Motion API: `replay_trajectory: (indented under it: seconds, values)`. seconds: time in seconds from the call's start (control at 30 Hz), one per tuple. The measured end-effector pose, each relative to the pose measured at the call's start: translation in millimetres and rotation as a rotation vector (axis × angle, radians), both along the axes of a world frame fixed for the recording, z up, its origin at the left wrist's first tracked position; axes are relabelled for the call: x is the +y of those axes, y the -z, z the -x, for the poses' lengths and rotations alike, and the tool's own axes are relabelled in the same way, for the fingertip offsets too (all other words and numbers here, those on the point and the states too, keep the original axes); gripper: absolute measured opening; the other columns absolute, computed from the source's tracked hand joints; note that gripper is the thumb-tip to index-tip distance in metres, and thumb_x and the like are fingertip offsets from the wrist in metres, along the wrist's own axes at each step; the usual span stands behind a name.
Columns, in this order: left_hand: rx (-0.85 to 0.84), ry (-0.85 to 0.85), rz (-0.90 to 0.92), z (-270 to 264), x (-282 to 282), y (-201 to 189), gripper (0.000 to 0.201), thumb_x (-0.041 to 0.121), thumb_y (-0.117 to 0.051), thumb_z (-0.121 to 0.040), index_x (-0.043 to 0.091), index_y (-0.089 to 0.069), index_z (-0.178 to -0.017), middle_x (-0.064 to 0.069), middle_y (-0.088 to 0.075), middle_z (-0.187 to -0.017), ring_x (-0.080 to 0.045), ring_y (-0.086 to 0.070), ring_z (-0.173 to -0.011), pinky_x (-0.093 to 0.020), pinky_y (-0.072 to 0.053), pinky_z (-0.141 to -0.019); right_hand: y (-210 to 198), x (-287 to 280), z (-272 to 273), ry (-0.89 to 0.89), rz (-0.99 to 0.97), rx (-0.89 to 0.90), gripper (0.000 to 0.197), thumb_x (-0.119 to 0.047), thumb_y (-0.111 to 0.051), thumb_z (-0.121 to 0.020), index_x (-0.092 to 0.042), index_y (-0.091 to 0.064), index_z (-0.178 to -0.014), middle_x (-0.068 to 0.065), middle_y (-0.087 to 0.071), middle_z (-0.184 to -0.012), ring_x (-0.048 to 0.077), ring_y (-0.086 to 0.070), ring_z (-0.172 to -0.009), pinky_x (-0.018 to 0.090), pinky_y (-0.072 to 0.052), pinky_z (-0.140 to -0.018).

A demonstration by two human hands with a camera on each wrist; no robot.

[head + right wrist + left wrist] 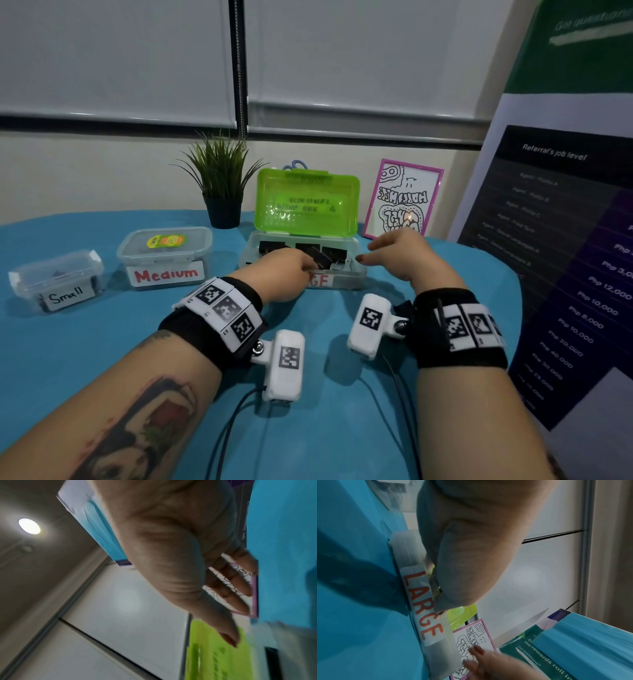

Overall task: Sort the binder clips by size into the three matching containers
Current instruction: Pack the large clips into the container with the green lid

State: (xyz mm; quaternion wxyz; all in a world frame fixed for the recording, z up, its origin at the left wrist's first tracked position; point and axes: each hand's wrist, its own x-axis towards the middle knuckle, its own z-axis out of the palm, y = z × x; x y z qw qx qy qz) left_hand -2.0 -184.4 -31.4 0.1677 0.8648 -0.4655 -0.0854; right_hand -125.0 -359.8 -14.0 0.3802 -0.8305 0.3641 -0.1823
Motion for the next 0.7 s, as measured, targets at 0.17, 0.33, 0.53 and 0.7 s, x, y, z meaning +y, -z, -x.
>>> replay_trajectory:
  seconds: [0.17, 0.33, 0.53, 0.7]
  values:
    - [0.192, 0.259, 0.305, 23.3, 2.3, -9.7, 0.036, 0.028, -0.071, -0.089, 0.034, -0.065, -0.124, 0.016, -0.064, -0.122, 0.001, -0.060, -0.105, -0.017, -0.046, -0.094, -4.4, -5.3, 39.3, 0.160, 0.063, 0.366, 0.091, -0.055, -0.094, -0.050, -0.003, -0.064, -0.118, 0.009, -0.067, -0.107, 0.027, -0.062, -0.091, 0.032, -0.047, -0.075]
    - [0.304, 0.410, 0.096, 47.5, -3.2, -8.0, 0.043, 0.027, -0.073, -0.089, 0.038, -0.062, -0.129, 0.016, -0.063, -0.120, -0.001, -0.061, -0.107, -0.017, -0.044, -0.093, -6.3, 13.1, 63.2, 0.065, 0.052, 0.619, 0.108, -0.064, -0.091, -0.020, -0.012, -0.067, -0.112, 0.002, -0.070, -0.102, 0.025, -0.067, -0.090, 0.035, -0.054, -0.079]
    - [0.208, 0.390, -0.116, 56.0, -5.8, 1.1, 0.061, 0.035, -0.078, -0.081, 0.043, -0.052, -0.135, 0.011, -0.060, -0.122, -0.012, -0.059, -0.111, -0.030, -0.045, -0.100, -4.1, 44.2, 59.6, -0.065, -0.103, 0.439, 0.052, -0.025, -0.091, -0.070, -0.012, -0.065, -0.113, 0.012, -0.069, -0.086, 0.028, -0.067, -0.060, 0.038, -0.062, -0.063]
    - [0.169, 0.294, -0.057, 60.2, -9.5, 3.0, 0.055, 0.037, -0.083, -0.076, 0.032, -0.059, -0.125, 0.010, -0.062, -0.119, -0.009, -0.057, -0.095, -0.026, -0.045, -0.082, 1.4, 50.0, 48.5, -0.088, -0.097, 0.368, 0.027, -0.015, -0.084, -0.077, -0.011, -0.068, -0.098, 0.011, -0.071, -0.085, 0.024, -0.069, -0.059, 0.029, -0.059, -0.050]
